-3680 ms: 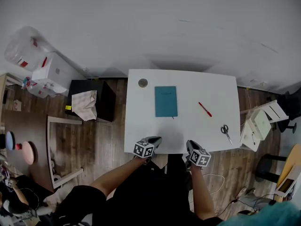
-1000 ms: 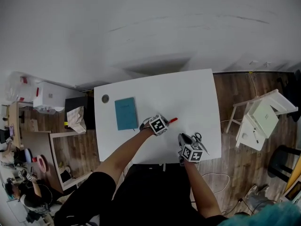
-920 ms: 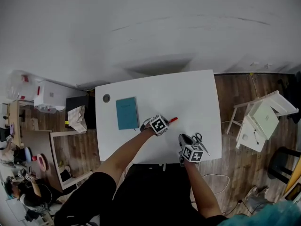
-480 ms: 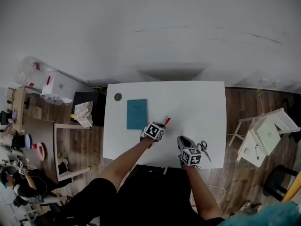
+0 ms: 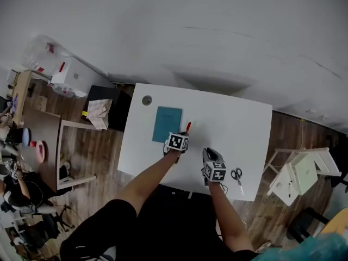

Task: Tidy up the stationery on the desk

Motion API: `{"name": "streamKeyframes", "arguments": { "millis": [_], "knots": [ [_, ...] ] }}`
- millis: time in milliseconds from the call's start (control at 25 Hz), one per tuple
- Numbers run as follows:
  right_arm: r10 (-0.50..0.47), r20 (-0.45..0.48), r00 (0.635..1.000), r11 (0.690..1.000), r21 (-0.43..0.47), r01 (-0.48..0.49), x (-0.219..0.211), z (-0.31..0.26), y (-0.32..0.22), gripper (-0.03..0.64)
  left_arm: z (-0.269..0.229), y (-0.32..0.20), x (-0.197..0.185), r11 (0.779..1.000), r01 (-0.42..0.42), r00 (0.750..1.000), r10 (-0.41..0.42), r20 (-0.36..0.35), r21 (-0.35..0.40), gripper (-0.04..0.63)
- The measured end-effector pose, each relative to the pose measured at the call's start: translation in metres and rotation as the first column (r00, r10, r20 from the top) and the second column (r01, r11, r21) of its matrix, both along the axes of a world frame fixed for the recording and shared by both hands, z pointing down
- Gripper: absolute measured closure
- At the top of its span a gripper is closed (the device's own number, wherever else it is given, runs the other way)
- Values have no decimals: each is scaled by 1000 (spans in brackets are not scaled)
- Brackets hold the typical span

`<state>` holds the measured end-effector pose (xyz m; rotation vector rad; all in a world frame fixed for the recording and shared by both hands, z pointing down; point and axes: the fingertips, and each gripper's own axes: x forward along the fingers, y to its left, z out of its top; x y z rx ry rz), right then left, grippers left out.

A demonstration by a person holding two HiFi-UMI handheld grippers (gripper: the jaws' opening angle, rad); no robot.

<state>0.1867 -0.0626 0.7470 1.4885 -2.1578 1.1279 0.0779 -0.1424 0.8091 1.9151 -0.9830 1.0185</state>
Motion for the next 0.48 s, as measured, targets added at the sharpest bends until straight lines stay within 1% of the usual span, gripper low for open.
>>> {"name": "streamKeyframes", "arguments": {
  "millis": [80, 160, 200, 360, 480],
  "knots": [
    [-25, -16, 1000, 1000, 0, 25, -7, 0, -9, 545, 2, -9, -4, 1000, -9, 1000, 9, 9, 7, 545],
    [-32, -24, 999, 999, 6, 32, -11, -2, -17, 545, 7, -14, -6, 1000, -13, 1000, 13, 15, -10, 545],
    [-31, -25, 999, 1000, 6, 31, -11, -3, -19, 545, 9, -16, -6, 1000, -1, 1000, 1, 12, -25, 545],
    [-7, -2, 1000, 1000, -14, 7, -11, 0, -26, 545, 11, -24, -6, 990, 114, 993, -116, -30, -81, 545],
    [-15, -6, 1000, 1000, -10, 15, -14, 0, -33, 545, 13, -34, -15, 982, 170, 985, -171, -8, -82, 545]
  ]
}}
